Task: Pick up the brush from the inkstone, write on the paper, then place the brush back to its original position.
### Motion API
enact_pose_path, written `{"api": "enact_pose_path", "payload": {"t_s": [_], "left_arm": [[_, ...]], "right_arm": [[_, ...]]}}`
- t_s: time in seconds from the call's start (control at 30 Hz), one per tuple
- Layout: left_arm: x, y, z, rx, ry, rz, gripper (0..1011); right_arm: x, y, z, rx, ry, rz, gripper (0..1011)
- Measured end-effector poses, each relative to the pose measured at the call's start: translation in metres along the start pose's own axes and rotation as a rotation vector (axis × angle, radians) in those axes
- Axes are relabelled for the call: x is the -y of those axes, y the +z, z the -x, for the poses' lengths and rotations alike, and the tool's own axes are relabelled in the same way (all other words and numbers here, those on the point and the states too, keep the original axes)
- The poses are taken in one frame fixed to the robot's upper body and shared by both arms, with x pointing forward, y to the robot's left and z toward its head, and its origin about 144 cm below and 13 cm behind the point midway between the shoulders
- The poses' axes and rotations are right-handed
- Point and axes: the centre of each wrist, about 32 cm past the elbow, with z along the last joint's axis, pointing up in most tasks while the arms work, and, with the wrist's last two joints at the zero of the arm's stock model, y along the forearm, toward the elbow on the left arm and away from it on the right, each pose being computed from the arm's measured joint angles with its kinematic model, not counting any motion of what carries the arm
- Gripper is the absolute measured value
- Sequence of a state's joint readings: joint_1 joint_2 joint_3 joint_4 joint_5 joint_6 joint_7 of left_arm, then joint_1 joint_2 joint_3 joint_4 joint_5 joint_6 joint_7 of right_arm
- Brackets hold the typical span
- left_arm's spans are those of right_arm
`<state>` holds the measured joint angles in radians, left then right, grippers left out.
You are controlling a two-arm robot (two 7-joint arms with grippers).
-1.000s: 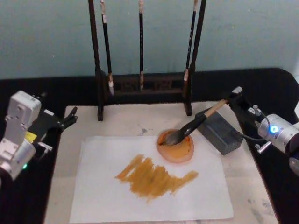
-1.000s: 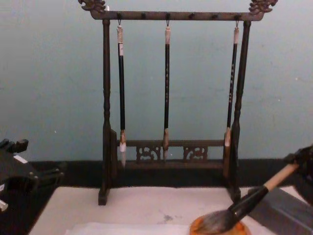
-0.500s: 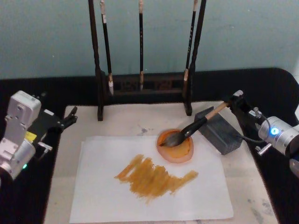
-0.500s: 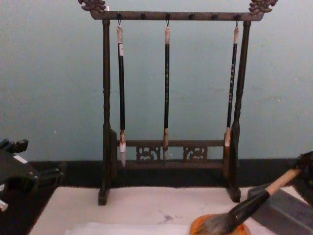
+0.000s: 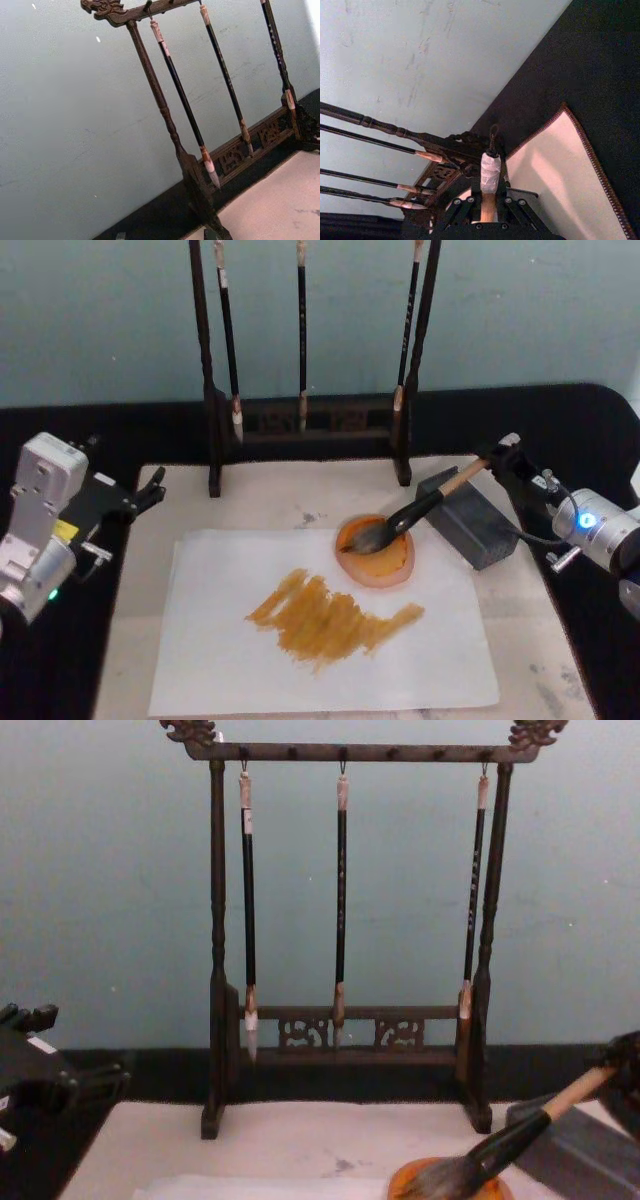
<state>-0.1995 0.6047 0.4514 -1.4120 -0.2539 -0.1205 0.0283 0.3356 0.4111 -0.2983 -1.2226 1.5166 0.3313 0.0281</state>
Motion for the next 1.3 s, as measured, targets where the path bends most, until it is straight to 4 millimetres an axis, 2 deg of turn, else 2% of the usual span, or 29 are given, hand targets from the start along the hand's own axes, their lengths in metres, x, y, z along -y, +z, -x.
{"api": "enact_pose_path", "payload": {"t_s": [0.1, 0.2, 0.43, 0.47, 0.57, 0.6, 0.73, 0.77, 1.0, 1.07, 1.3], "left_arm": [[0.0, 0.0, 0.0, 0.0, 0.0, 0.0, 1009], [0.0, 0.0, 0.0, 0.0, 0.0, 0.0, 1010], [0.0, 0.0, 0.0, 0.0, 0.0, 0.0, 1010], [0.0, 0.0, 0.0, 0.0, 0.0, 0.0, 1010], [0.0, 0.0, 0.0, 0.0, 0.0, 0.0, 1010], [0.0, 0.0, 0.0, 0.0, 0.0, 0.0, 1010], [0.0, 0.0, 0.0, 0.0, 0.0, 0.0, 1010], [0.0, 0.0, 0.0, 0.0, 0.0, 0.0, 1010], [0.0, 0.0, 0.0, 0.0, 0.0, 0.0, 1010], [0.0, 0.0, 0.0, 0.0, 0.0, 0.0, 1010], [0.0, 0.0, 0.0, 0.0, 0.0, 0.0, 1010]], "right_arm": [[0.0, 0.0001, 0.0, 0.0, 0.0, 0.0, 171], [0.0, 0.0001, 0.0001, 0.0, 0.0, 0.0, 229], [0.0, 0.0002, 0.0001, -0.001, 0.001, 0.0, 455], [0.0, 0.0002, 0.0001, -0.001, 0.001, 0.0, 455], [0.0, 0.0003, 0.0002, -0.001, 0.001, 0.0, 571], [0.0, 0.0003, 0.0001, -0.001, 0.001, -0.001, 639], [0.0, 0.0004, 0.0002, 0.0, 0.001, -0.001, 714], [0.0, 0.0004, 0.0002, 0.0, 0.002, -0.001, 767], [0.0, 0.0004, 0.0002, 0.0, 0.002, -0.001, 964], [0.0, 0.0004, 0.0002, 0.0, 0.002, -0.001, 1000], [0.0, 0.0004, 0.0002, 0.0, 0.002, -0.001, 1000]]}}
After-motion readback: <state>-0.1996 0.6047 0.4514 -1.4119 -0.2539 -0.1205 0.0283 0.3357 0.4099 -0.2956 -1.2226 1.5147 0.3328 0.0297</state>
